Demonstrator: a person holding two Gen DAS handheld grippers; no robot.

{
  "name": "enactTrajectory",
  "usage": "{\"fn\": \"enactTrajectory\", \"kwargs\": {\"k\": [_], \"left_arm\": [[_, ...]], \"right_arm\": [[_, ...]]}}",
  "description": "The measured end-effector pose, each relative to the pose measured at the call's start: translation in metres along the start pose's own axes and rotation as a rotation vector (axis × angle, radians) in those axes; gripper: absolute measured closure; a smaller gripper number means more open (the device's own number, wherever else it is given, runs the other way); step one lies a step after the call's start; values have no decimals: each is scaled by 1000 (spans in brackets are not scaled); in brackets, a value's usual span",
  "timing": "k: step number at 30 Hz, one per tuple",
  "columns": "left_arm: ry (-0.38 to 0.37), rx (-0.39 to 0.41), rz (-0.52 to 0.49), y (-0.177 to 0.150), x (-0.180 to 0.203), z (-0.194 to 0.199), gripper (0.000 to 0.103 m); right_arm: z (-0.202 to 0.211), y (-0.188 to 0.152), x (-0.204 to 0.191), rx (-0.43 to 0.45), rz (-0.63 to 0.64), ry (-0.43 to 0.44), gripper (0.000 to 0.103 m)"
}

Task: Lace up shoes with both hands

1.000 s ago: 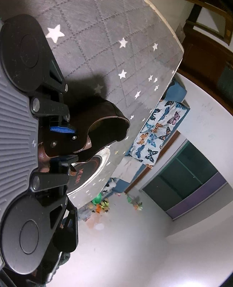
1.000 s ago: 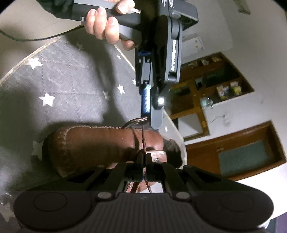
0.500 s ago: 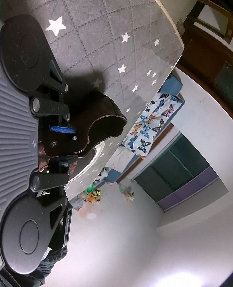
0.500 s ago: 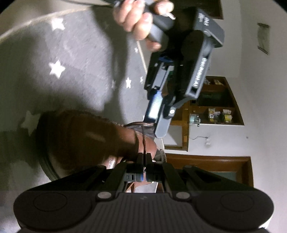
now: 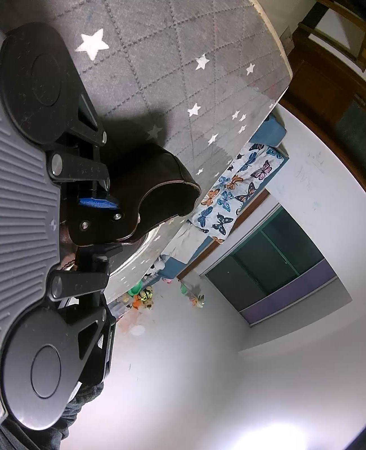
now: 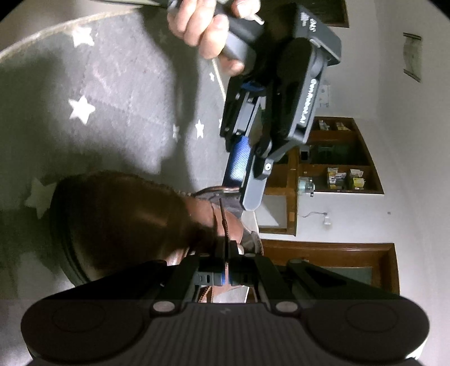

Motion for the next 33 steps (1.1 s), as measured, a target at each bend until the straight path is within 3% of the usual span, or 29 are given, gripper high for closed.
{"fn": "enactTrajectory", "kwargs": {"k": [18, 25, 33], "left_arm": [[22, -23, -48, -1, 16, -12, 71], [55, -3, -134, -4, 29, 2, 71], [148, -80, -307, -24, 50, -9, 71]], "right_arm": [[22, 1, 4, 32, -21, -4, 102], [20, -4, 5, 31, -61, -13, 102], [20, -7, 6, 39, -88, -22, 102]]}}
Point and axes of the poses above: each gripper's, at about its wrist camera, not at the fingertips, and z roughly against the way its jaws point, x to its right, y to its top, the point moved 6 cm from there along -z, roughly the way its jaws point, and after that the axes turned 5 degrees about z, right-handed, at the moved point
